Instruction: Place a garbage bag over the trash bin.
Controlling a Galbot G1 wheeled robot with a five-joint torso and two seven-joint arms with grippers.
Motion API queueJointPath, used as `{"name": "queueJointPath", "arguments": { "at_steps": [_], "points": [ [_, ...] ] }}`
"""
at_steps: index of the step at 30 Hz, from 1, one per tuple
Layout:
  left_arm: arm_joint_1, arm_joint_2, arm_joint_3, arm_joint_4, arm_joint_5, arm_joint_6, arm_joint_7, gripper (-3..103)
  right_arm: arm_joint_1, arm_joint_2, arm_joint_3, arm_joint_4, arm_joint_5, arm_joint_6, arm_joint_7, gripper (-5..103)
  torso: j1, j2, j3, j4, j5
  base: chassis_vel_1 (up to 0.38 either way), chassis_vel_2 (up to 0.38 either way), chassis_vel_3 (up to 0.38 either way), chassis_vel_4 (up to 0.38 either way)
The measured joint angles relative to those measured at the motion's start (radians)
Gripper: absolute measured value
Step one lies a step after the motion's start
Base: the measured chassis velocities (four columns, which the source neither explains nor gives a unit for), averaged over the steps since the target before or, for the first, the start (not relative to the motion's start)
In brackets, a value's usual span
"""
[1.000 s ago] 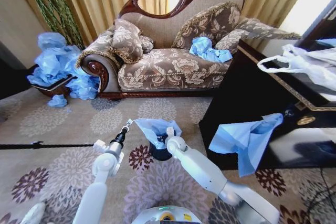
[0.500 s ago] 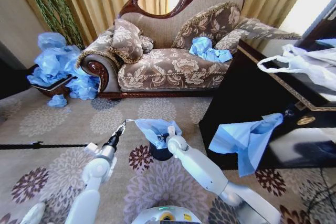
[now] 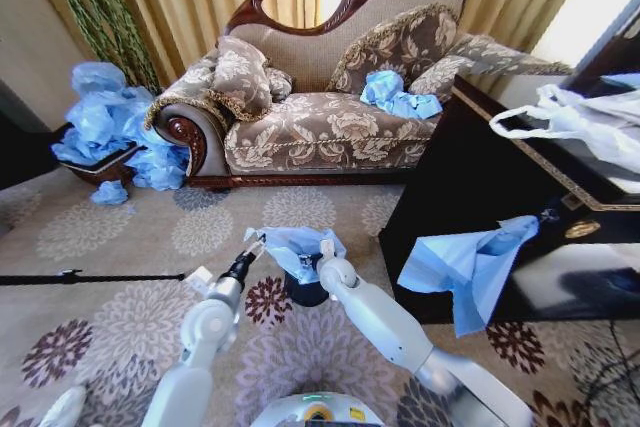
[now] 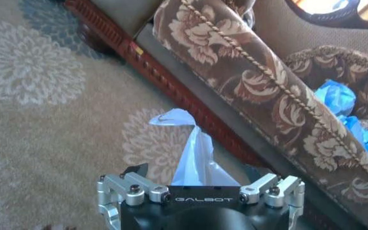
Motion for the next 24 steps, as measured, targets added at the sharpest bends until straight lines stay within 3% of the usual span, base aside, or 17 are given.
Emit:
{"name": "queueJointPath", "arguments": {
  "at_steps": [8,9,11,14,15,23,24],
  "points": [
    [-0.100,-0.001,0.026,0.117,-0.004,0.012,-0.025,101,-0.008,0.004,0.002,-0.007,-0.001,0.002,-0.008,100,0.000,0.000,0.000,0.0000,-0.0001,0.000,0.000,0.000,0.000],
    [-0.121,-0.002,0.035,0.140,-0.005,0.013,-0.037,93,-0.009,0.005,0.002,-0.007,-0.002,0.003,-0.009,100,0.000,0.000,0.000,0.0000,-0.0002,0.000,0.000,0.000,0.000],
    [-0.133,-0.003,0.042,0.154,-0.005,0.014,-0.044,93,-0.009,0.005,0.002,-0.007,-0.002,0.003,-0.010,100,0.000,0.000,0.000,-0.0001,-0.0003,0.000,0.000,0.000,0.000],
    [-0.151,-0.004,0.051,0.186,-0.005,0.021,-0.055,76,-0.010,0.005,0.004,-0.007,-0.002,0.004,-0.011,100,0.000,0.000,0.000,0.0000,-0.0002,0.000,0.000,0.000,0.000],
    [-0.151,-0.004,0.051,0.186,-0.005,0.021,-0.055,76,-0.010,0.005,0.004,-0.007,-0.002,0.004,-0.011,100,0.000,0.000,0.000,0.0000,-0.0002,0.000,0.000,0.000,0.000],
    [-0.138,0.003,0.032,0.226,-0.006,0.022,-0.063,44,-0.011,-0.001,0.013,0.000,-0.005,0.005,-0.011,100,0.000,0.000,0.000,0.0001,-0.0002,0.000,0.000,0.000,0.000],
    [-0.133,0.007,0.026,0.229,-0.008,0.021,-0.061,44,-0.010,-0.003,0.014,0.000,-0.006,0.005,-0.012,100,0.000,0.000,0.000,0.0001,-0.0002,0.000,0.000,0.000,0.000]
  ]
}}
